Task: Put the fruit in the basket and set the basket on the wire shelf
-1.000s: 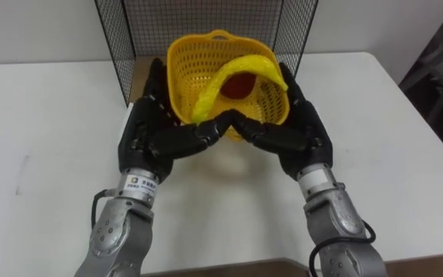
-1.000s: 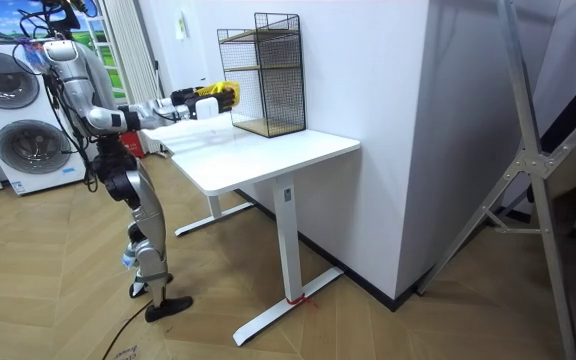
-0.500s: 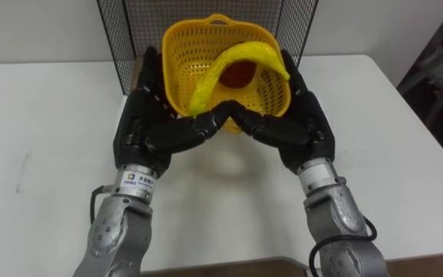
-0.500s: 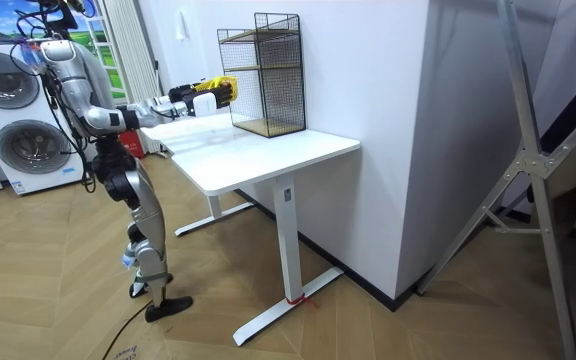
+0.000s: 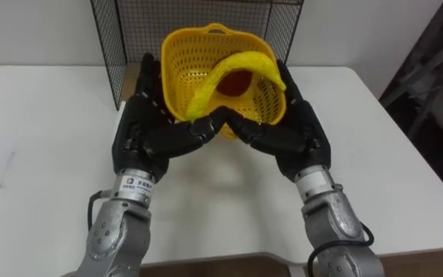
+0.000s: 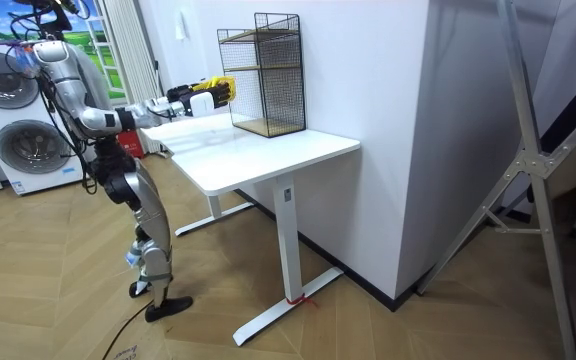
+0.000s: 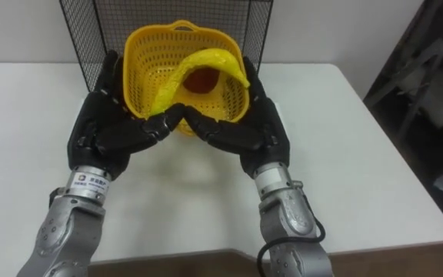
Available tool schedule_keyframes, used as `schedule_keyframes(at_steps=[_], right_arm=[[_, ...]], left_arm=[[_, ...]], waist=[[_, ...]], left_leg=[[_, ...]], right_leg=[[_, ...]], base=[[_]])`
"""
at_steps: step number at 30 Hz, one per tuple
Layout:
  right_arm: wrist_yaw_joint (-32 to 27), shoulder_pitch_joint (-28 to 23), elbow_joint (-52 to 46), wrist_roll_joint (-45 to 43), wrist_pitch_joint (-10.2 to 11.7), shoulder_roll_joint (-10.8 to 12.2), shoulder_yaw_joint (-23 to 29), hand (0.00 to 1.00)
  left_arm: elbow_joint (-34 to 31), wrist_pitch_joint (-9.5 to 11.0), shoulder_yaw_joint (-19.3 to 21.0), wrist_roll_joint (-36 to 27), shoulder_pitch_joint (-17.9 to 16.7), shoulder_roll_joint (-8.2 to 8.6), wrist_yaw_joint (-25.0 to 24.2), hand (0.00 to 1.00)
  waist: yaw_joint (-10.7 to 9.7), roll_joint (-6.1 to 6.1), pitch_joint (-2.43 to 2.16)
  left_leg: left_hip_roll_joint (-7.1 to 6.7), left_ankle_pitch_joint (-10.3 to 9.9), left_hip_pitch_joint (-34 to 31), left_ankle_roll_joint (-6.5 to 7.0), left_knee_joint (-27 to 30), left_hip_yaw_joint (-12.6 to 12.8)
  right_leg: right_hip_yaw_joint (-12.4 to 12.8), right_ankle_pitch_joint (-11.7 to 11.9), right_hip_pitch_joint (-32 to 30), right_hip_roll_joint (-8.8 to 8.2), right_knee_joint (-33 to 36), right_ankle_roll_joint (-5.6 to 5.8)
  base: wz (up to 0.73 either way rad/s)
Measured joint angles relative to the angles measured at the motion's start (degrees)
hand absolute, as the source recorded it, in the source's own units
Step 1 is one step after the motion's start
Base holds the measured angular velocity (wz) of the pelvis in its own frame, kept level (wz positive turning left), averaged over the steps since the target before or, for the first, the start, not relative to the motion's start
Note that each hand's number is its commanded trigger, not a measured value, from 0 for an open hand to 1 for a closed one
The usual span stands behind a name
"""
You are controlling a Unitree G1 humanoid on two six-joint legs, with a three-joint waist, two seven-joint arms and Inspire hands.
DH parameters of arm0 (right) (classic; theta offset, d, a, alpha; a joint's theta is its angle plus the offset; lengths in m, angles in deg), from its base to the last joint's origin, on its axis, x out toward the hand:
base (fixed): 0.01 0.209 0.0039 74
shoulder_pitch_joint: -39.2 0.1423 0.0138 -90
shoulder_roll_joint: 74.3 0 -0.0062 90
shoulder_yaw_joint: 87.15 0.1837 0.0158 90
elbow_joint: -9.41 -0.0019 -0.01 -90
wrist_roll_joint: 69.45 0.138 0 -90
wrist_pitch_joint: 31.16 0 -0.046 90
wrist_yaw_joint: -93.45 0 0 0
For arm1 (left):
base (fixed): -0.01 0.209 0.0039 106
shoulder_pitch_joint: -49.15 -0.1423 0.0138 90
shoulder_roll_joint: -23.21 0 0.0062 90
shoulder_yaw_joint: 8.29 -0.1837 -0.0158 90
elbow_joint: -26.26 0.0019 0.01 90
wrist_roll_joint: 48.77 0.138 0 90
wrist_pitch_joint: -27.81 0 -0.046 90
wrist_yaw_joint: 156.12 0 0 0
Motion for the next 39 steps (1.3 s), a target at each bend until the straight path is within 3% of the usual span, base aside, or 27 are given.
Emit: schedule_keyframes(at_steps=[1, 2, 3, 5, 7, 8, 9, 11, 13, 15, 22, 31, 39], right_arm=[[0.0, -0.2, 0.1, 0.0, -0.1, 0.0, -0.1, 0.0], [0.0, -0.2, 0.2, 0.0, -0.1, -0.1, -0.4, 0.0], [0.0, -0.2, 0.2, 0.1, -0.1, -0.4, -0.4, 0.0], [0.0, -0.1, 0.4, 0.1, 0.0, -0.4, -0.4, 0.0], [0.0, -0.1, 0.8, 0.1, -0.1, -0.6, -0.5, 0.0], [0.0, -0.1, 1.2, 0.0, -0.1, -0.8, -0.6, 0.0], [0.0, -0.1, 1.5, 0.0, -0.1, -1.0, -0.8, 0.0], [0.0, -0.1, 1.5, 0.0, -0.4, -0.8, -0.9, 0.0], [0.3, 0.1, 1.5, 0.0, -0.4, -0.9, -0.9, 0.0], [0.7, 0.1, 1.4, 0.0, -0.4, -0.8, -0.8, 0.0], [1.1, 0.2, 0.2, 0.0, -0.3, -1.0, -0.7, 0.0], [1.1, 0.2, -1.1, -0.4, 0.0, -1.9, -0.8, 0.0], [1.1, 0.2, -1.2, -0.4, 0.0, -2.9, -0.7, 0.0]], left_arm=[[0.8, 0.0, 0.0, 0.0, 0.0, -0.04, 0.0, 0.0], [1.3, 0.0, 0.0, -0.1, -0.1, -0.11, -0.1, 0.0], [1.9, 0.0, -0.1, -0.1, -0.1, -0.07, -0.3, 0.0], [1.9, 0.0, 0.0, 0.0, 0.0, 0.41, -0.6, 0.0], [1.9, 0.0, 0.5, 0.0, 0.0, 0.58, -0.6, 0.0], [2.0, 0.0, 0.7, 0.0, 0.0, 0.58, -0.7, 0.0], [2.0, 0.0, 0.6, 0.0, 0.0, 0.56, -0.8, 0.0], [2.0, 0.0, 1.0, 0.1, 0.2, 0.48, -0.8, 0.0], [2.0, -0.3, 1.0, 0.1, 0.2, 0.46, -0.8, 0.0], [2.0, -0.3, 1.1, 0.1, 0.2, 0.34, -0.8, 0.0], [1.9, -0.2, 1.1, 0.0, 0.2, 0.28, -1.3, 0.0], [1.8, 0.2, 0.9, -0.1, 0.2, 0.08, -1.3, 0.0], [1.5, 0.2, 0.3, -0.1, 0.2, 0.09, -1.3, 0.0]], waist=[[0.0, -0.04, 0.07], [0.1, -0.23, 0.0], [-0.1, -0.25, -0.05], [0.4, -0.57, 0.04], [1.2, -0.46, 0.05], [1.3, -0.51, 0.04], [1.3, -0.41, -0.4], [1.0, -1.37, -0.91], [0.8, -1.49, -0.62], [0.1, -1.5, -0.63], [-0.5, -1.43, -0.5], [-0.3, -1.98, -0.17], [-0.3, -2.03, -0.32]], left_leg=[[-0.07, 3.2, -2.3, 0.27, 3.9, -0.4], [-0.32, 3.8, -3.1, 0.55, 5.1, -0.5], [-1.27, 3.1, -4.6, 0.74, 3.9, -0.5], [-2.54, 2.7, -7.9, 0.88, -3.0, -0.5], [-3.53, 3.8, -9.0, -0.05, -14.6, 0.2], [-3.9, 5.4, -9.0, -0.29, -21.7, 0.3], [-4.05, 8.5, -8.9, -0.33, -24.9, 0.4], [-4.45, 11.6, -8.5, 0.28, -27.0, 0.5], [-5.17, 14.1, -7.6, 1.47, -27.2, 0.3], [-5.42, 13.7, -7.6, 1.85, -26.5, 0.2], [-9.17, 12.3, -7.2, 3.25, -27.2, 0.3], [-10.47, 10.9, -7.1, 4.09, -27.2, 0.5], [-12.61, 9.4, -7.3, 5.82, -26.9, 0.7]], right_leg=[[0.6, -0.9, 0.7, 0.07, 1.0, -0.57], [1.4, -1.1, 1.1, 0.08, 1.2, -0.5], [1.6, -1.2, 1.6, -0.38, 1.1, -0.56], [2.2, -1.2, 1.3, -0.79, 1.1, -0.75], [2.1, -1.2, 1.2, -1.21, 0.9, -1.03], [2.1, -1.6, 1.5, -1.17, 0.8, -1.09], [2.2, -2.0, 1.9, -1.19, 0.7, -1.03], [2.0, -2.3, 2.1, -1.36, -0.4, -0.7], [2.0, -2.4, 3.6, -1.34, -2.3, -0.31], [1.8, -2.6, 4.8, -1.86, -4.1, 0.09], [1.0, -3.9, 6.1, -5.58, -6.1, 2.33], [-0.1, -4.2, 7.8, -6.84, -9.0, 2.98], [-0.6, -5.3, 8.0, -8.88, -8.5, 4.92]], base=[[-0.07], [0.06], [-0.03], [-0.21], [-0.24], [-0.14], [-0.1], [0.04], [0.04], [0.08], [0.07], [0.05], [0.06]])
